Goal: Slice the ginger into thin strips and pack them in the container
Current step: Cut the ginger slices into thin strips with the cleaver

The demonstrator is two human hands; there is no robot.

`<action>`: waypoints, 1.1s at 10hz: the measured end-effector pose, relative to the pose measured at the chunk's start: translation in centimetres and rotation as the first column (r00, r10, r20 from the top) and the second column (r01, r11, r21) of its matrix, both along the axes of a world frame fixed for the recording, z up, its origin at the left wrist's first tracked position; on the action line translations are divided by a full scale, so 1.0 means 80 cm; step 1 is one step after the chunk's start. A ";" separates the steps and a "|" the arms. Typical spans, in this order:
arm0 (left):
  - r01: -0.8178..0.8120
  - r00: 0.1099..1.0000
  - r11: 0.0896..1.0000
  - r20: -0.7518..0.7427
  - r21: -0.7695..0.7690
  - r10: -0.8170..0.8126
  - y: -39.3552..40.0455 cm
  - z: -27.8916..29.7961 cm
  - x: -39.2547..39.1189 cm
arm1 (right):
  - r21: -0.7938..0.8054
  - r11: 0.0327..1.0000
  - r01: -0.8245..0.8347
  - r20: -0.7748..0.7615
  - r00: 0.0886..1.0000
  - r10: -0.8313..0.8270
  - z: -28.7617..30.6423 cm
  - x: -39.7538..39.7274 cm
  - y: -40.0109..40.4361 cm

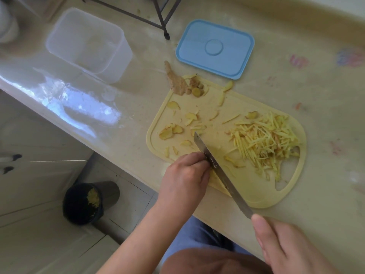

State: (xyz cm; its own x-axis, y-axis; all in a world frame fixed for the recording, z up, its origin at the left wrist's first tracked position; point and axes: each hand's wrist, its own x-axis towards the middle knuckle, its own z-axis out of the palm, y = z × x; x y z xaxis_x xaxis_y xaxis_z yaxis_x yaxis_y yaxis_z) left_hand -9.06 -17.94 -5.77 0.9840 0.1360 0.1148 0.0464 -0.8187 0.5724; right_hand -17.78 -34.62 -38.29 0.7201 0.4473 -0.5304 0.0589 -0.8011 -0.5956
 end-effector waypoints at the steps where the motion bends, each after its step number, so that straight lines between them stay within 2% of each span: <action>1: -0.001 1.000 1.000 -0.021 -0.002 0.001 0.001 0.002 -0.002 | -0.063 0.997 -0.050 0.163 0.985 0.060 0.457 0.105 -0.057; 2: -0.013 0.999 1.000 -0.050 0.001 0.013 0.000 0.005 -0.002 | -0.060 0.997 0.039 0.157 0.987 -0.029 0.483 0.140 -0.023; 3: -0.025 0.998 1.000 -0.055 0.008 0.025 -0.001 0.005 -0.001 | 0.069 0.992 0.108 0.201 0.972 -0.119 0.388 0.111 -0.015; 4: -0.019 0.998 1.000 -0.064 0.023 0.020 -0.002 0.005 -0.002 | 0.167 0.982 0.086 0.091 0.991 -0.102 0.212 0.066 0.054; 5: -0.013 0.999 1.000 -0.046 0.014 0.014 -0.002 0.004 -0.001 | -0.018 0.997 0.076 0.055 0.996 -0.075 0.361 0.134 -0.011; 6: -0.008 1.000 1.000 -0.030 0.020 0.008 -0.001 0.003 -0.003 | 0.158 0.963 0.219 0.009 0.975 -0.224 0.474 0.123 -0.048; 7: -0.001 1.000 0.999 -0.025 0.032 0.002 0.001 0.003 -0.006 | -0.005 0.993 0.119 -0.050 0.992 -0.119 0.479 0.116 -0.050; 8: -0.013 1.000 0.997 -0.021 0.076 0.014 0.002 0.000 -0.005 | 0.056 0.974 0.221 -0.040 0.975 -0.219 0.499 0.113 -0.055; 9: -0.009 1.000 0.994 -0.026 0.109 0.012 0.003 0.000 -0.003 | 0.088 0.980 0.180 0.092 0.978 -0.188 0.502 0.111 -0.052; 10: 0.005 1.000 0.993 -0.025 0.115 -0.002 0.005 -0.001 -0.004 | 0.080 0.977 0.197 0.028 0.979 -0.200 0.497 0.114 -0.052; 11: 0.008 1.000 0.996 -0.011 0.088 -0.007 0.004 -0.004 -0.006 | 0.018 0.990 0.139 -0.052 0.989 -0.138 0.483 0.118 -0.052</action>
State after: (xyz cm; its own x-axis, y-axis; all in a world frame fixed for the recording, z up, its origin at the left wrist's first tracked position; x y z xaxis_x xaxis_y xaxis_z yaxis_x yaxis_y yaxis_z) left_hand -9.56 -17.62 -6.09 0.9863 0.1180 0.1156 0.0453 -0.8662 0.4976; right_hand -8.35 -38.75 0.37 0.7483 0.3567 -0.5593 -0.0827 -0.7864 -0.6121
